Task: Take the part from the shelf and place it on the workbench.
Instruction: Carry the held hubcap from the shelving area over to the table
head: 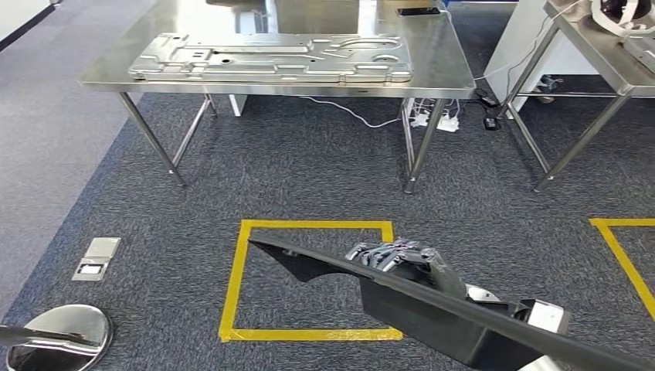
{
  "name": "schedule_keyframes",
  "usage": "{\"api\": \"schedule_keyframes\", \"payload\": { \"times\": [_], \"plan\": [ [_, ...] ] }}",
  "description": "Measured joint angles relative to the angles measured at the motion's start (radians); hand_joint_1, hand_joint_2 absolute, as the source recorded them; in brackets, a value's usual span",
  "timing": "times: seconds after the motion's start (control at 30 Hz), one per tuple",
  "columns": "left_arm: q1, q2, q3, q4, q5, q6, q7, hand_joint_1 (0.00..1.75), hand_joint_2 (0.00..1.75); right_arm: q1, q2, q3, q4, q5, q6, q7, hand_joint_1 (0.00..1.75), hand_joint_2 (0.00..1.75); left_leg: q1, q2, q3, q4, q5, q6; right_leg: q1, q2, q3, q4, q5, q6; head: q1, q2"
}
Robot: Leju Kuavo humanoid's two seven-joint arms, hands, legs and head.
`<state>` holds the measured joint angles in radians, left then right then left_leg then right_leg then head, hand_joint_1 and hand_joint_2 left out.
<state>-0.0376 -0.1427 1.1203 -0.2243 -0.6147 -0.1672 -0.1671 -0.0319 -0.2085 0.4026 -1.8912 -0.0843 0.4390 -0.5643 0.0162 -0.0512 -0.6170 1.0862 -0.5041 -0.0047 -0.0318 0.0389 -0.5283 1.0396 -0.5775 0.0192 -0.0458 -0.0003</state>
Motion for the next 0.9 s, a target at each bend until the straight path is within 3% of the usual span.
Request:
{"api": "schedule_keyframes", "payload": {
  "times": [0.03, 0.1, 0.17, 0.2, 0.27, 0.3, 0.33, 0.37, 0.43, 0.5, 0.57, 0.67, 0.73, 0.8, 0.83, 0.87, 0.9],
  "plan": [
    [0.001, 0.0, 0.001, 0.0, 0.0, 0.0, 0.0, 0.0, 0.0, 0.0, 0.001, 0.0, 0.0, -0.002, 0.002, 0.001, 1.75, 1.75, -0.002, -0.007, 0.005, -0.01, -0.008, 0.005, -0.002, 0.008, -0.003, -0.001, 0.0, 0.006, 0.0, 0.0],
    [-0.001, 0.0, 0.003, 0.0, -0.001, 0.0, 0.0, 0.0, 0.0, 0.002, 0.002, -0.001, 0.0, -0.005, 0.004, 0.003, 1.75, 1.75, -0.003, 0.006, 0.012, -0.024, -0.016, 0.015, -0.005, 0.019, -0.004, -0.007, -0.001, 0.02, 0.0, 0.0],
    [-0.002, 0.0, 0.003, 0.0, -0.001, 0.0, -0.002, 0.0, 0.0, 0.002, 0.002, -0.003, 0.0, -0.005, 0.004, 0.004, 1.75, 1.75, 0.0, 0.022, 0.023, -0.034, -0.018, 0.027, -0.004, 0.002, -0.011, 0.016, -0.017, 0.028, 0.0, 0.0],
    [-0.002, 0.0, 0.004, 0.0, -0.001, 0.0, -0.002, 0.0, 0.0, 0.001, 0.002, -0.003, 0.0, -0.005, 0.004, 0.004, 1.75, 1.75, 0.0, 0.03, 0.03, -0.038, -0.02, 0.034, -0.003, -0.011, -0.03, 0.057, -0.038, 0.029, 0.0, 0.0],
    [-0.002, 0.0, 0.006, 0.0, -0.001, 0.0, -0.002, 0.0, 0.0, 0.002, 0.002, -0.004, 0.002, -0.001, 0.002, 0.007, 1.75, 1.75, -0.004, 0.045, 0.039, -0.039, -0.029, 0.044, -0.001, -0.027, -0.105, 0.193, -0.09, 0.031, 0.001, 0.0],
    [-0.002, 0.0, 0.007, 0.0, -0.002, 0.0, -0.002, 0.0, 0.0, 0.004, 0.002, -0.005, 0.003, 0.003, -0.001, 0.01, 1.75, 1.75, -0.006, 0.05, 0.045, -0.039, -0.033, 0.046, -0.001, -0.028, -0.141, 0.251, -0.103, 0.031, 0.0, 0.0],
    [-0.002, 0.0, 0.009, 0.0, -0.002, 0.0, -0.002, 0.0, 0.0, 0.007, 0.002, -0.006, 0.005, 0.007, -0.004, 0.014, 1.75, 1.75, -0.007, 0.054, 0.051, -0.039, -0.038, 0.046, 0.0, -0.029, -0.162, 0.278, -0.096, 0.031, 0.0, 0.0],
    [-0.002, 0.0, 0.011, 0.0, -0.002, 0.0, -0.002, 0.0, 0.0, 0.009, 0.002, -0.007, 0.006, 0.011, -0.006, 0.017, 1.75, 1.75, -0.008, 0.056, 0.058, -0.039, -0.044, 0.045, 0.0, -0.029, -0.162, 0.262, -0.068, 0.03, 0.0, 0.0],
    [-0.003, 0.0, 0.013, 0.0, -0.002, 0.0, -0.002, 0.0, 0.0, 0.01, 0.002, -0.009, 0.008, 0.013, -0.008, 0.02, 1.75, 1.75, -0.008, 0.058, 0.077, -0.039, -0.056, 0.04, 0.003, -0.033, -0.116, 0.143, 0.014, 0.022, 0.0, 0.0],
    [-0.004, -0.001, 0.015, 0.0, -0.002, -0.001, -0.002, 0.0, 0.0, 0.009, 0.003, -0.009, 0.008, 0.013, -0.008, 0.02, 1.75, 1.75, -0.01, 0.058, 0.085, -0.037, -0.066, 0.032, 0.01, -0.04, -0.075, 0.043, 0.053, 0.012, 0.0, 0.0],
    [-0.006, -0.002, 0.017, 0.0, -0.002, -0.001, -0.001, 0.0, 0.0, 0.008, 0.003, -0.009, 0.009, 0.013, -0.008, 0.02, 1.75, 1.75, -0.01, 0.058, 0.084, -0.039, -0.069, 0.022, 0.017, -0.041, -0.068, 0.018, 0.048, 0.004, 0.0, 0.0],
    [-0.008, -0.002, 0.017, 0.0, -0.006, -0.002, -0.001, 0.0, 0.0, 0.007, 0.004, -0.009, 0.008, 0.013, -0.008, 0.02, 1.75, 1.75, -0.008, 0.06, 0.082, -0.025, -0.086, 0.006, 0.01, -0.039, -0.059, 0.008, 0.043, -0.01, 0.0, 0.0],
    [-0.009, -0.002, 0.018, 0.0, -0.011, -0.002, -0.001, 0.0, 0.0, 0.004, 0.007, -0.009, 0.008, 0.013, -0.008, 0.02, 1.75, 1.75, -0.005, 0.059, 0.033, 0.072, -0.131, -0.004, 0.006, -0.041, -0.051, 0.004, 0.038, -0.02, -0.001, 0.0],
    [-0.007, -0.002, 0.018, 0.0, -0.013, -0.002, -0.001, 0.0, 0.0, 0.004, 0.009, -0.009, 0.009, 0.013, -0.008, 0.02, 1.75, 1.75, -0.003, 0.059, -0.046, 0.205, -0.172, -0.009, 0.007, -0.04, -0.042, 0.004, 0.029, -0.024, -0.001, 0.0],
    [-0.005, -0.002, 0.018, 0.0, -0.012, -0.002, -0.001, 0.0, 0.0, 0.004, 0.01, -0.009, 0.01, 0.013, -0.008, 0.02, 1.75, 1.75, -0.003, 0.059, -0.072, 0.239, -0.167, -0.011, 0.007, -0.038, -0.036, 0.004, 0.024, -0.024, -0.001, 0.0],
    [-0.004, -0.002, 0.018, 0.0, -0.012, -0.002, -0.001, 0.0, 0.0, 0.004, 0.01, -0.008, 0.012, 0.013, -0.008, 0.02, 1.75, 1.75, -0.003, 0.059, -0.08, 0.232, -0.141, -0.01, 0.007, -0.036, -0.028, 0.004, 0.018, -0.023, -0.001, 0.0],
    [-0.003, -0.002, 0.018, 0.0, -0.012, -0.002, -0.001, 0.0, 0.0, 0.004, 0.01, -0.008, 0.014, 0.013, -0.008, 0.02, 1.75, 1.75, -0.003, 0.059, -0.069, 0.187, -0.096, -0.008, 0.007, -0.035, -0.016, 0.004, 0.011, -0.021, -0.001, 0.0]
  ]
}}
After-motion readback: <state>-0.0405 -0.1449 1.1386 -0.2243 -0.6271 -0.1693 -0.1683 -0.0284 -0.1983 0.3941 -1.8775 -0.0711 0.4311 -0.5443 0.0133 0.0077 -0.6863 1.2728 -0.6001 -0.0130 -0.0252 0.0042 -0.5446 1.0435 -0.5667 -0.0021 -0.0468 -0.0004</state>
